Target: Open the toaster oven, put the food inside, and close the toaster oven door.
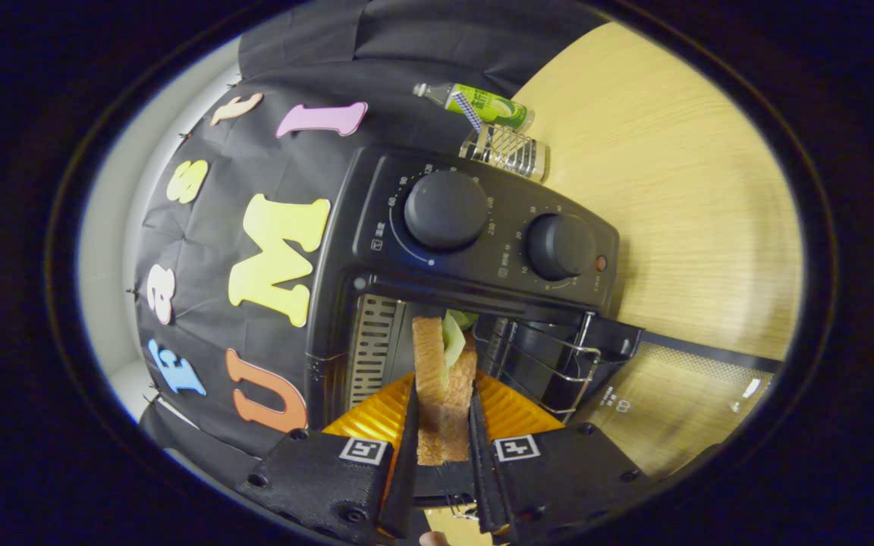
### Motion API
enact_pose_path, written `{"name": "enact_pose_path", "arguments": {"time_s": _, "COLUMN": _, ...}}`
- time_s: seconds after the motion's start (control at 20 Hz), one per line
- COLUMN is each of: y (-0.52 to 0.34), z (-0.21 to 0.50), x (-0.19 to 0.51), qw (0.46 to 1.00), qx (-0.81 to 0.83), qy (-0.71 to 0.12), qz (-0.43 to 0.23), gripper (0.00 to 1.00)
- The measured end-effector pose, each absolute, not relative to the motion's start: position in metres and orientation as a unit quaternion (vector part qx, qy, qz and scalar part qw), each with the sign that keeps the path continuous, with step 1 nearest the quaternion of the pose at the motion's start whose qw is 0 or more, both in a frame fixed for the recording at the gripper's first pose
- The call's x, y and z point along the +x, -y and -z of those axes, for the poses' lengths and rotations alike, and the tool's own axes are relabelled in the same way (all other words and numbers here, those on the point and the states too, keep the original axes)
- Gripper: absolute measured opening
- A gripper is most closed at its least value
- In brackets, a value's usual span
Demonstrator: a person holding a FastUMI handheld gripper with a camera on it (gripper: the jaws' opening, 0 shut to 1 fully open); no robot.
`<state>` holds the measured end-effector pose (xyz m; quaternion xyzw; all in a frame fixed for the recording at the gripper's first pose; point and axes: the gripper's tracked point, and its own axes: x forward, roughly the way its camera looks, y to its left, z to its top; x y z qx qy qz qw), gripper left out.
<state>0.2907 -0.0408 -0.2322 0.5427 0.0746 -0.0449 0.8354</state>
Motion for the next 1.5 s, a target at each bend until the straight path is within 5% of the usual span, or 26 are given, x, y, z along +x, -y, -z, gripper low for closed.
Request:
{"name": "enact_pose_path", "arguments": {"time_s": 0.45, "y": 0.031, "z": 0.246, "x": 0.310, "qw": 0.881, "qx": 0.462, "qy": -0.096, "qz": 0.041, "gripper": 0.45}}
{"name": "enact_pose_path", "arguments": {"time_s": 0.75, "y": 0.019, "z": 0.252, "x": 0.309, "qw": 0.944, "qx": 0.299, "qy": -0.136, "qz": 0.029, "gripper": 0.66}}
{"name": "enact_pose_path", "arguments": {"time_s": 1.0, "y": -0.009, "z": 0.257, "x": 0.302, "qw": 0.971, "qx": 0.167, "qy": -0.170, "qz": -0.004, "gripper": 0.96}}
{"name": "enact_pose_path", "arguments": {"time_s": 1.5, "y": -0.010, "z": 0.275, "x": 0.285, "qw": 0.969, "qx": -0.026, "qy": -0.246, "qz": -0.008, "gripper": 1.00}}
